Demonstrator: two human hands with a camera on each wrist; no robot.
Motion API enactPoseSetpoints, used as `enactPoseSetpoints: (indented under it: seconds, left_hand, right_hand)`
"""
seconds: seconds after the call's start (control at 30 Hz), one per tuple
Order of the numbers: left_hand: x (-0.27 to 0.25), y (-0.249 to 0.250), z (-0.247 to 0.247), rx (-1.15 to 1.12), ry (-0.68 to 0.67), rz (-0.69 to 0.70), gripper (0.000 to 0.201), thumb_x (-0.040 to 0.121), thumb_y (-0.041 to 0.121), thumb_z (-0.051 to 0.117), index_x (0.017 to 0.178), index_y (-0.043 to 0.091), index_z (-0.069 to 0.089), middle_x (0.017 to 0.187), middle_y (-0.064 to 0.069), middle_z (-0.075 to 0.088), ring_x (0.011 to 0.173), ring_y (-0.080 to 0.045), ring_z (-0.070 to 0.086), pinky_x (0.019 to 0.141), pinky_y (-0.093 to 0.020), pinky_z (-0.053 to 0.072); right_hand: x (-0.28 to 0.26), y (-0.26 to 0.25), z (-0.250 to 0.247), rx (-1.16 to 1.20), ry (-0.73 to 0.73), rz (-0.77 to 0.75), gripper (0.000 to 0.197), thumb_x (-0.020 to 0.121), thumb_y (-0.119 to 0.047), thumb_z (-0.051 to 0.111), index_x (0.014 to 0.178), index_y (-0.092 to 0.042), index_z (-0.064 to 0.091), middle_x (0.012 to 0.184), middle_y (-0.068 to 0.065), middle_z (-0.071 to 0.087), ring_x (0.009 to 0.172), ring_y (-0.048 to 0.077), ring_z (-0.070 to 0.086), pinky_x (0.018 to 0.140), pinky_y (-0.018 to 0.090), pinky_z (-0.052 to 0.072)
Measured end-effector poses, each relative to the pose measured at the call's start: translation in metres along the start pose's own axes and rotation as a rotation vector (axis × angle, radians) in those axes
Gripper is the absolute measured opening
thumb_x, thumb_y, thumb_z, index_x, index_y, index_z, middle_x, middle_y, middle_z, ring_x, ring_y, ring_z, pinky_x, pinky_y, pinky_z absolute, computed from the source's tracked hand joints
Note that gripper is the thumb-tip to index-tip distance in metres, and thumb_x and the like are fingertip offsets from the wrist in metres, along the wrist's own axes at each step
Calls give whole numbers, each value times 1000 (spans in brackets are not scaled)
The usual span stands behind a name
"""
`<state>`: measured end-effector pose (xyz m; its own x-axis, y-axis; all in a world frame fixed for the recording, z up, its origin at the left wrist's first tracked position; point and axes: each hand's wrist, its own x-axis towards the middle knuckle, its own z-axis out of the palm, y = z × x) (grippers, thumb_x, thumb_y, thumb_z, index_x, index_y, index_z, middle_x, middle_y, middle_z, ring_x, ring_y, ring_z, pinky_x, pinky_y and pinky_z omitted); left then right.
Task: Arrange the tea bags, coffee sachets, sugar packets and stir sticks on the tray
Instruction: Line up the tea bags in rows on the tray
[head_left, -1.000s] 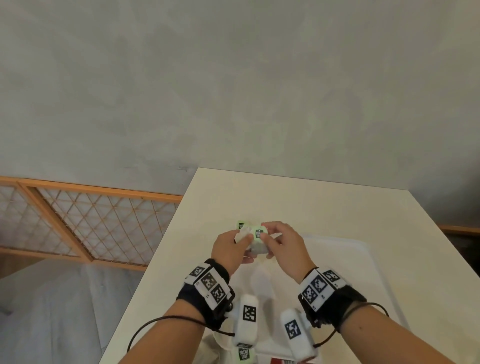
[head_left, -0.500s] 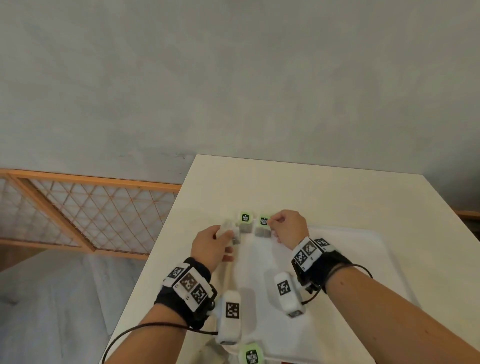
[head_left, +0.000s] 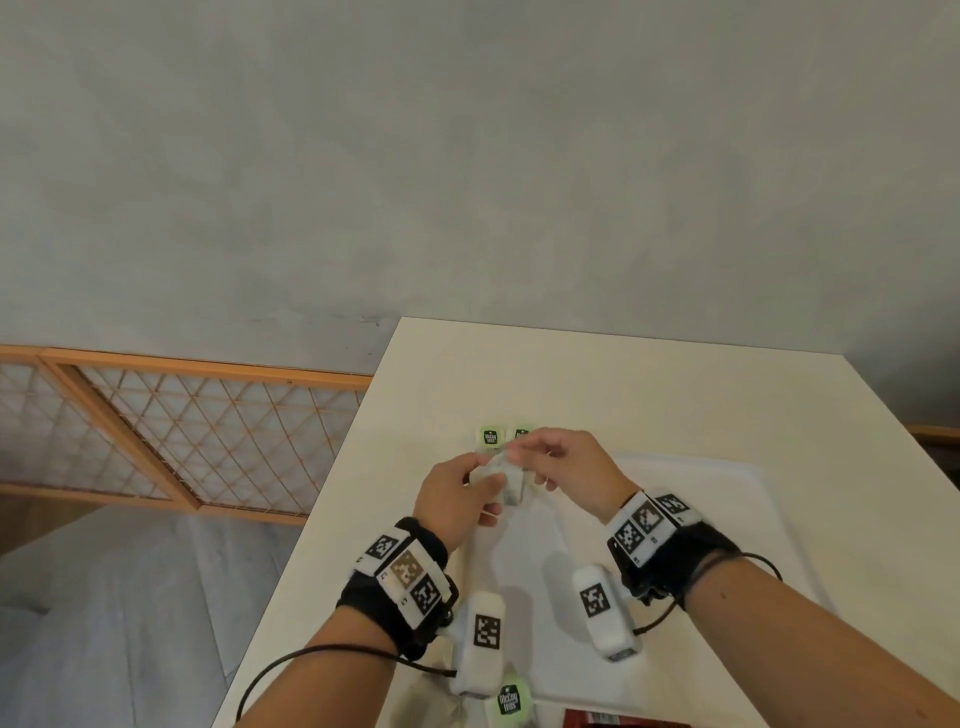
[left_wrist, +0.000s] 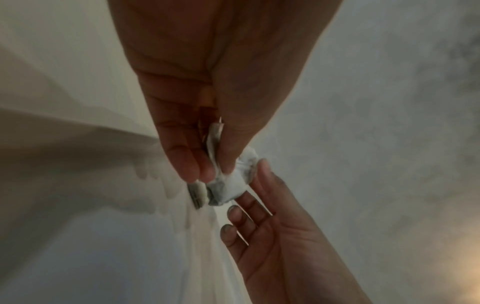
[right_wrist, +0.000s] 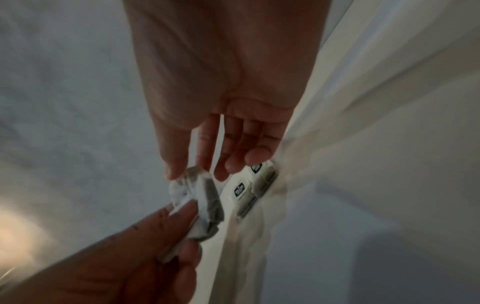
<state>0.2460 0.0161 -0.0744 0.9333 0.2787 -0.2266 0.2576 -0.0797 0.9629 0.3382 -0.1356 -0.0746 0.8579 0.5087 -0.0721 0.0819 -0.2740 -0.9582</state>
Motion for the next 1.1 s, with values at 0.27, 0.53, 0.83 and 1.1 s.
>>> enactPoseSetpoints:
  seconds: [0.27,0.53,0.83,1.1]
  left_hand:
    - [-19,16,16,21,91,18,33,83,0,72,112,15,66,80,-12,71,56,-16,67,58,-27,58]
    - [-33,36,17,554,177,89,20,90,29,56,76,25,69,74,5,71,71,-14,69,68,-32,56]
    - [-33,37,32,645,122,294,21,92,35,56,81,28,72,58,5,54,63,-19,48,60,-30,42]
    - [-20,34,25,279,84,256,15,87,23,71,100,21,77,79,-3,74,74,-26,69,67,-41,61]
  right_hand:
    - [-27,-2,-14,-7,121,-18,8,88,-10,70,80,-13,67,65,-1,61,55,12,56,57,27,49]
    - [-47,-18,-19,-330,326,-37,15,91,-20,62,78,-15,57,68,-3,60,62,14,55,63,30,49]
    - [-56,-33,-2,-74,296,73,26,93,-25,60,82,-2,58,78,11,71,63,19,71,67,31,57]
    - [-55,-35,-6,277,148,66,20,95,2,51,108,1,66,92,16,70,71,22,72,70,29,60]
